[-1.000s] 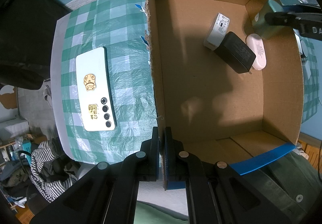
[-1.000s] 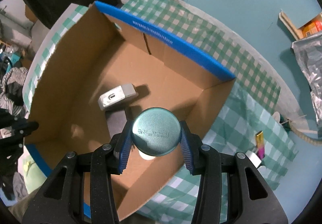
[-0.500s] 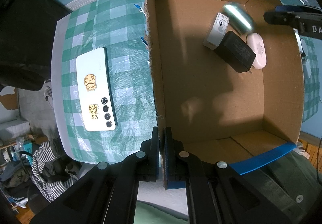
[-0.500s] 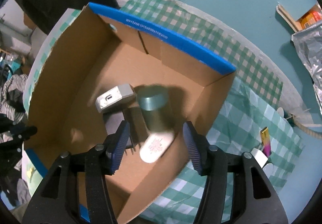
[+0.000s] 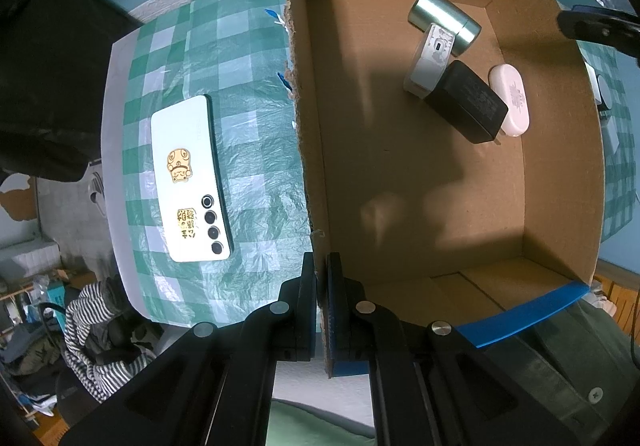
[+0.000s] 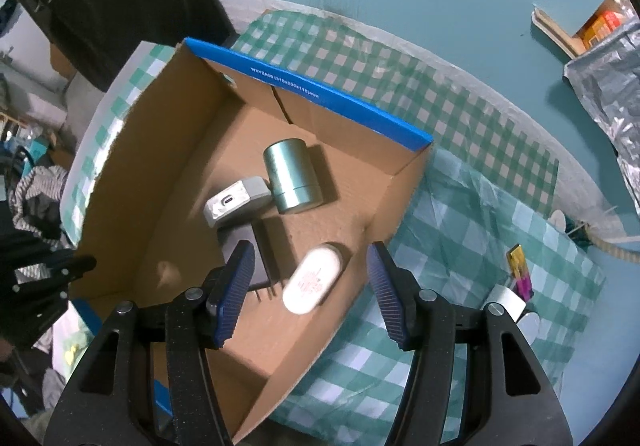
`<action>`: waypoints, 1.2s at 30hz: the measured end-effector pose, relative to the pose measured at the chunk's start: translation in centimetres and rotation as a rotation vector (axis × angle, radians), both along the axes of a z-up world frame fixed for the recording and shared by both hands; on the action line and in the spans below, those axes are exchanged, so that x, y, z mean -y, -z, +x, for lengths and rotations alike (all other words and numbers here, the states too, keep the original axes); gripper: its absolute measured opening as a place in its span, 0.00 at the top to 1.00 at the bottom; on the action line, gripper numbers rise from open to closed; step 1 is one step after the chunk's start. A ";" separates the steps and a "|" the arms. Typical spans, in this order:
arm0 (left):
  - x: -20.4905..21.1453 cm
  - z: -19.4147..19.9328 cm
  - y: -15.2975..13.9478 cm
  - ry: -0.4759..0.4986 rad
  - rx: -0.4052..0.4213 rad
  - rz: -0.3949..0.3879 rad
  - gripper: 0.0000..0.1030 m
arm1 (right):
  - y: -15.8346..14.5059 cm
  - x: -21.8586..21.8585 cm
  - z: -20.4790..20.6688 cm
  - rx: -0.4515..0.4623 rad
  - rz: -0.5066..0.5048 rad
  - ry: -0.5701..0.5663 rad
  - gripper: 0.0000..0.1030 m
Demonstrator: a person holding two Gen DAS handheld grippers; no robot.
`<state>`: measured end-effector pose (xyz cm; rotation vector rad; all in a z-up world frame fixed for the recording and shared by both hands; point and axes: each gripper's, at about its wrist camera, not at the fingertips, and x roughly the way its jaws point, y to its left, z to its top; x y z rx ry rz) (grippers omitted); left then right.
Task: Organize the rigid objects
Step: 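Move the right tool back over the white square charger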
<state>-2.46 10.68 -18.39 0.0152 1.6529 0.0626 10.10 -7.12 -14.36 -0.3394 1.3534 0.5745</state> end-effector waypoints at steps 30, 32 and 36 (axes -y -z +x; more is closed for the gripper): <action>0.1 0.0 0.0 0.008 -0.006 0.003 0.96 | 0.4 16.1 -1.4 -0.032 -0.061 0.234 0.42; 0.1 0.0 0.0 0.008 -0.005 0.003 0.96 | 1.1 17.6 -1.3 -0.049 -0.069 0.261 0.42; 0.1 0.0 0.0 0.008 -0.006 0.003 0.96 | 3.0 20.6 -1.3 -0.069 -0.104 0.289 0.42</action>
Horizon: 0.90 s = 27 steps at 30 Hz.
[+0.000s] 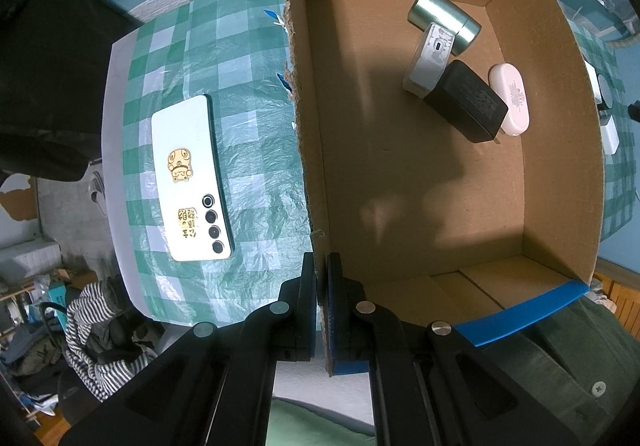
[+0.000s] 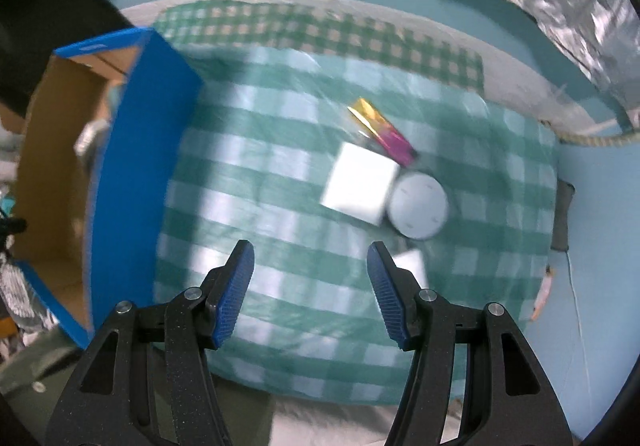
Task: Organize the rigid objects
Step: 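Move the right tool back over the white square charger, then close the right gripper on the white square charger and lift it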
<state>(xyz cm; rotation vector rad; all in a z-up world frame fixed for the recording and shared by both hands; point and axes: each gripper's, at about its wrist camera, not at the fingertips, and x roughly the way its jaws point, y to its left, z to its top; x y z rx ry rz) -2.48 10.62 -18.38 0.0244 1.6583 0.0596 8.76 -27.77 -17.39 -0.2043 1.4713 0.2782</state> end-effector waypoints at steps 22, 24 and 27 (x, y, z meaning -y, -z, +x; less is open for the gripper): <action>0.3 0.1 0.0 -0.004 -0.010 0.015 0.96 | 7.4 5.4 -0.2 -0.079 -0.067 -0.054 0.41; 0.2 0.1 0.0 -0.005 -0.010 0.015 0.96 | 7.9 5.5 -0.2 -0.086 -0.080 -0.060 0.41; 0.2 0.1 0.0 -0.008 -0.010 0.014 0.96 | 8.6 5.7 -0.4 -0.100 -0.097 -0.072 0.41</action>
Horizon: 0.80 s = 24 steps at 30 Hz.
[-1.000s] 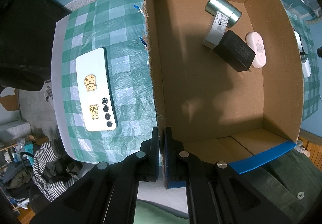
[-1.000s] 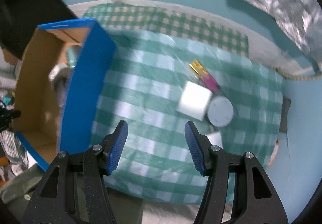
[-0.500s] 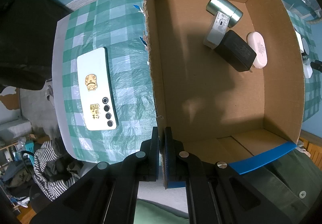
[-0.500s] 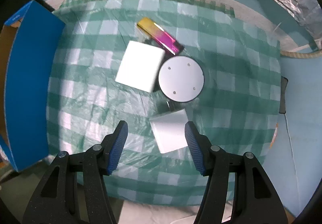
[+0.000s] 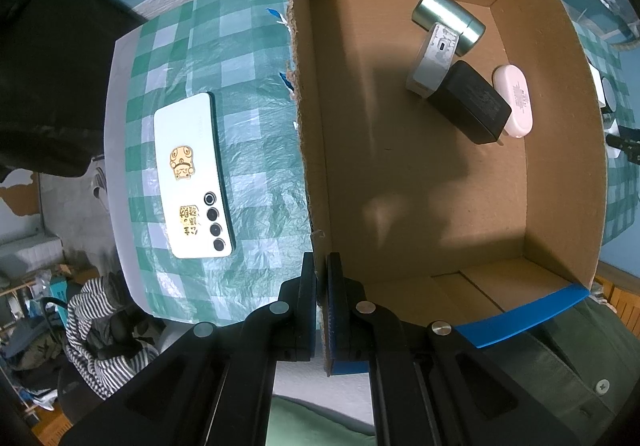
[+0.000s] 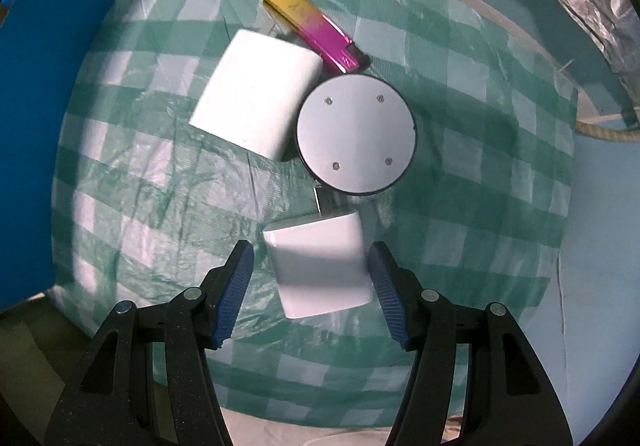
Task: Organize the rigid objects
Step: 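Close the right gripper on the white square charger and lift it, then carry the white charger with the right gripper into the box and release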
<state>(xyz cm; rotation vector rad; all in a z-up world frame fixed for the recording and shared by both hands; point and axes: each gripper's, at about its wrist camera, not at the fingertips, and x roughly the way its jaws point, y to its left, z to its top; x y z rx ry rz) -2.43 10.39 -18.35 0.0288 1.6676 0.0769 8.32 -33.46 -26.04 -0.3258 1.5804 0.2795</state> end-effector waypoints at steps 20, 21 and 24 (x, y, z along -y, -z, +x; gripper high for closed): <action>0.1 0.0 0.0 0.006 -0.003 0.002 0.96 | 2.3 1.5 1.8 -0.073 0.041 0.181 0.49; 0.1 0.0 0.0 0.007 -0.003 0.001 0.96 | 2.3 1.5 1.9 -0.072 0.036 0.185 0.49; 0.1 0.0 0.0 0.005 -0.002 0.002 0.95 | 2.4 1.0 2.3 -0.062 0.013 0.183 0.51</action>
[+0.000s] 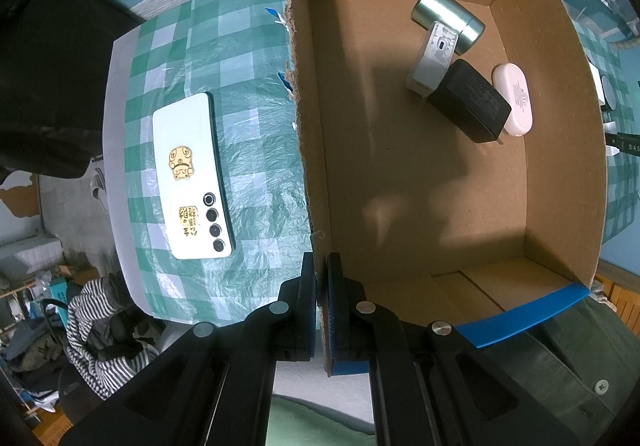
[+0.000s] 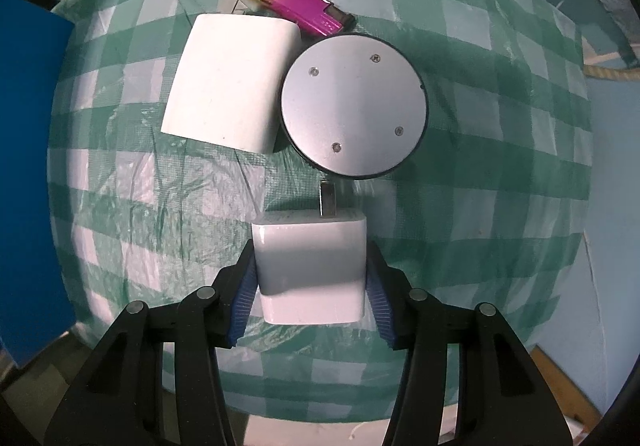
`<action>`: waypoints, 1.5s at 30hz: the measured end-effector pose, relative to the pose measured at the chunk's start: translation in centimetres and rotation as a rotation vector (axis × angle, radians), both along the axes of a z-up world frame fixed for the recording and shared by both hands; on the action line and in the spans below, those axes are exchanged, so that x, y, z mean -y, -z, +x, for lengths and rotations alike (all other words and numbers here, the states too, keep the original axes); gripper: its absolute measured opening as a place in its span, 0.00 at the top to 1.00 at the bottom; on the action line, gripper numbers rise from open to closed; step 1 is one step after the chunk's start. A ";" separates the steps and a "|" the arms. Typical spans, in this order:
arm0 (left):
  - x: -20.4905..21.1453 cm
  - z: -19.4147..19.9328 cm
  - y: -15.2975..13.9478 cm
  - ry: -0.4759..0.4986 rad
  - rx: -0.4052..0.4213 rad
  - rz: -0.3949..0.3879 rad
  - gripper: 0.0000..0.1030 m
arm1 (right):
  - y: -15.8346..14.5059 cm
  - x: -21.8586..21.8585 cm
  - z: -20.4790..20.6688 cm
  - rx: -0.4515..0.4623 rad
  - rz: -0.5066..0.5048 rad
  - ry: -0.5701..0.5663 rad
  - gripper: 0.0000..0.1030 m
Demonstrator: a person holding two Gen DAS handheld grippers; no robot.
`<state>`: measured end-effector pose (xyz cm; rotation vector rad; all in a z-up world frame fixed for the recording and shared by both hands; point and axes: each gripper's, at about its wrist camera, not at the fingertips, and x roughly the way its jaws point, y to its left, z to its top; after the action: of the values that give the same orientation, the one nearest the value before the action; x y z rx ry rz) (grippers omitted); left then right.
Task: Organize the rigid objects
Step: 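Carry the white charger with the right gripper into the box and release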
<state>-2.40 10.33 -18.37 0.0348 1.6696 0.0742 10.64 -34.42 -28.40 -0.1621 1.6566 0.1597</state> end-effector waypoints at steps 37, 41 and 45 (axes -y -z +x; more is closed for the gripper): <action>0.1 0.2 0.3 0.002 0.001 -0.003 0.96 | -13.5 -13.1 -2.6 0.171 0.153 -0.191 0.52; 0.0 0.2 0.3 0.001 0.001 -0.004 0.95 | -14.8 -14.4 -2.4 0.185 0.159 -0.214 0.52; 0.1 0.2 0.3 0.002 0.001 -0.004 0.96 | -16.1 -15.5 -2.4 0.199 0.169 -0.241 0.52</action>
<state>-2.16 10.26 -18.67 0.0341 1.6684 0.0693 8.23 -18.92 -12.33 -0.2415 1.4145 0.4513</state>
